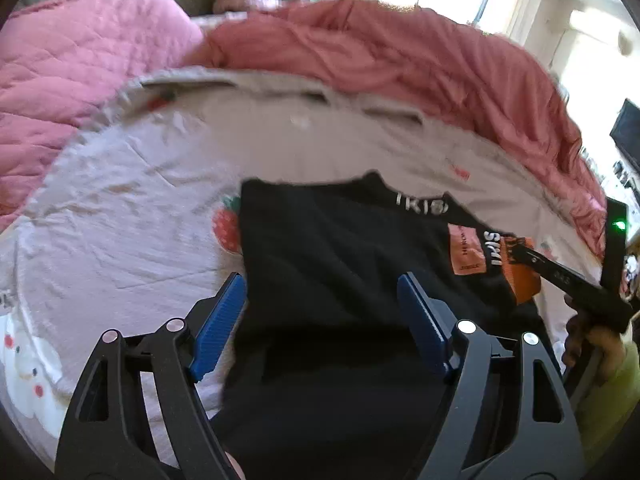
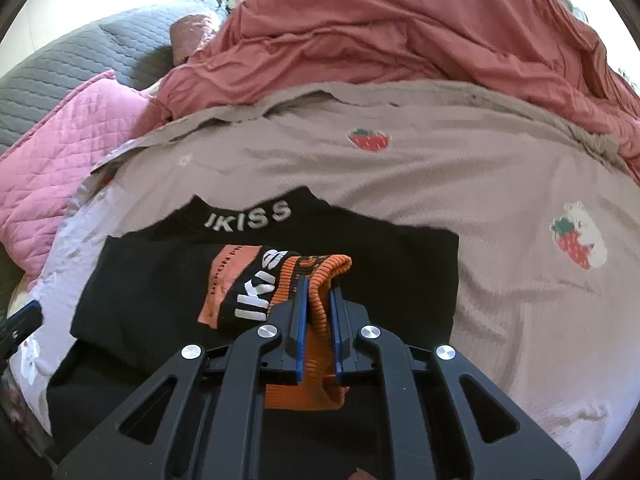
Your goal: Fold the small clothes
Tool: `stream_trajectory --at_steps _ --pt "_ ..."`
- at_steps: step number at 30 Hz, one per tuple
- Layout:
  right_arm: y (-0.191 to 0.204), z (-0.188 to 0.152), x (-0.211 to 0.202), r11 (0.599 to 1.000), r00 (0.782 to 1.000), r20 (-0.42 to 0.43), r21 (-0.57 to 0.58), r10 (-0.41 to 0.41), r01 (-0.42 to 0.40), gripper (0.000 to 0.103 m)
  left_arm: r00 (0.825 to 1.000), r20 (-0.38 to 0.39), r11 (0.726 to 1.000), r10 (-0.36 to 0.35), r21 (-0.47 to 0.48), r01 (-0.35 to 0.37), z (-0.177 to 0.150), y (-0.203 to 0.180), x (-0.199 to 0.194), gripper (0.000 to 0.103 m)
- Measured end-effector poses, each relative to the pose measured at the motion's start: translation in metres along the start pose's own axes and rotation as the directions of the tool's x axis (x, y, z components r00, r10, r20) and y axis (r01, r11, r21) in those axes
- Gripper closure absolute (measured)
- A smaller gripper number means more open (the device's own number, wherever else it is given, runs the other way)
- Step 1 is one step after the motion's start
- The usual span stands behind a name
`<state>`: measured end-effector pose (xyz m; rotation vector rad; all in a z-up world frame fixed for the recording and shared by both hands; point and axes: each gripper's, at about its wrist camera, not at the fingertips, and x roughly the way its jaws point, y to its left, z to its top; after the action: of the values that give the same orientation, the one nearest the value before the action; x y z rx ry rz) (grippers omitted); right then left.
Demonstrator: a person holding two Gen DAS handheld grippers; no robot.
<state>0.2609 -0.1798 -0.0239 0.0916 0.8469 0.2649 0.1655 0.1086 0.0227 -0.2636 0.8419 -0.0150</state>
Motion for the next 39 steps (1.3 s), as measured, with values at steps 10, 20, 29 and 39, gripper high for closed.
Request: stream_trajectory --at_steps 10,20,29,39 --pt "-0.009 -0.008 0.028 0.997 0.996 -0.052 -0.008 -0.072 0.072 0.092 0.993 -0.097 0.995 0.069 0.078 -0.062 -0.001 -0.008 0.083 0.032" --pt "-0.016 -0.012 0.031 0.988 0.987 -0.059 0.01 -0.151 0.152 0.075 0.999 -0.039 0.999 -0.014 0.05 0.016 -0.012 0.005 0.081 0.03" --pt "0.009 -0.013 0.006 0.994 0.994 0.006 0.0 -0.109 0.109 0.061 0.999 -0.023 0.998 -0.046 0.047 0.047 -0.015 0.006 0.074 0.028" --pt "0.05 -0.023 0.013 0.999 0.999 -0.049 -0.035 -0.002 0.001 0.054 1.0 -0.03 0.995 0.003 0.103 0.0 -0.019 -0.004 0.063 0.028"
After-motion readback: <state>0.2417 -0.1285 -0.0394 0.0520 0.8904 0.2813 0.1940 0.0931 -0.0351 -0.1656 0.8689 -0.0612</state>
